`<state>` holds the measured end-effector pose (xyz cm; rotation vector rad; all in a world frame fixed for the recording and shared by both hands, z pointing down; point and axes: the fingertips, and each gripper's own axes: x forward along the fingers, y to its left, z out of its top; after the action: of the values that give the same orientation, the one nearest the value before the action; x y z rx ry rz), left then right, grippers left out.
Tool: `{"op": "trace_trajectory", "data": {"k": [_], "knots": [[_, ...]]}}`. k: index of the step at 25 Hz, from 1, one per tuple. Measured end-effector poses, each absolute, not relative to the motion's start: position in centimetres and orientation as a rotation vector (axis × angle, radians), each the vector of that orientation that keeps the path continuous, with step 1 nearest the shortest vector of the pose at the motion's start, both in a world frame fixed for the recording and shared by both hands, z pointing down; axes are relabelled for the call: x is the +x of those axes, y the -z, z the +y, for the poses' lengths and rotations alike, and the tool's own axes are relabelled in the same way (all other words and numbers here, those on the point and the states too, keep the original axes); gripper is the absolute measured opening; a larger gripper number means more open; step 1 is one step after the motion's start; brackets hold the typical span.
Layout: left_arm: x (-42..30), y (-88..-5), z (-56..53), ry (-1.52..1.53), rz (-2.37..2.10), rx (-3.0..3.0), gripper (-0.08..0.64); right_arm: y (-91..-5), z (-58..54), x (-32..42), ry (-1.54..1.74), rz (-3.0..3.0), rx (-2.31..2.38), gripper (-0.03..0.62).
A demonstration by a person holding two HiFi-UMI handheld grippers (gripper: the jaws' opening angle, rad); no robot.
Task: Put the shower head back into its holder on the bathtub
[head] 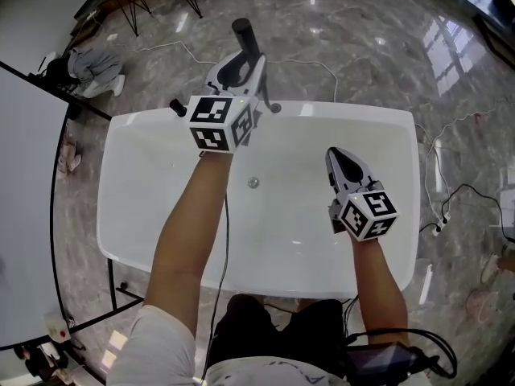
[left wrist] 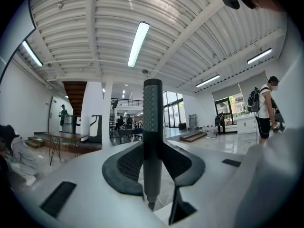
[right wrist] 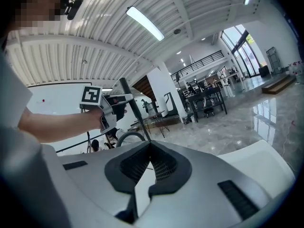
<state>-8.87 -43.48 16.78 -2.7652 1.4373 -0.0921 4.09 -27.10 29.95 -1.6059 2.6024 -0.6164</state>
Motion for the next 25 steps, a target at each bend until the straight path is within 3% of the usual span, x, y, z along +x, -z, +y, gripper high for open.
{"op": "trace_trajectory", "data": {"k": [25], "knots": [[-8.4,-35.8,-51.8,0.063,1.666,-2.773,0.13,-41.1,-32.7,4.6,0.666,2.646,-1.588,0.008]]}}
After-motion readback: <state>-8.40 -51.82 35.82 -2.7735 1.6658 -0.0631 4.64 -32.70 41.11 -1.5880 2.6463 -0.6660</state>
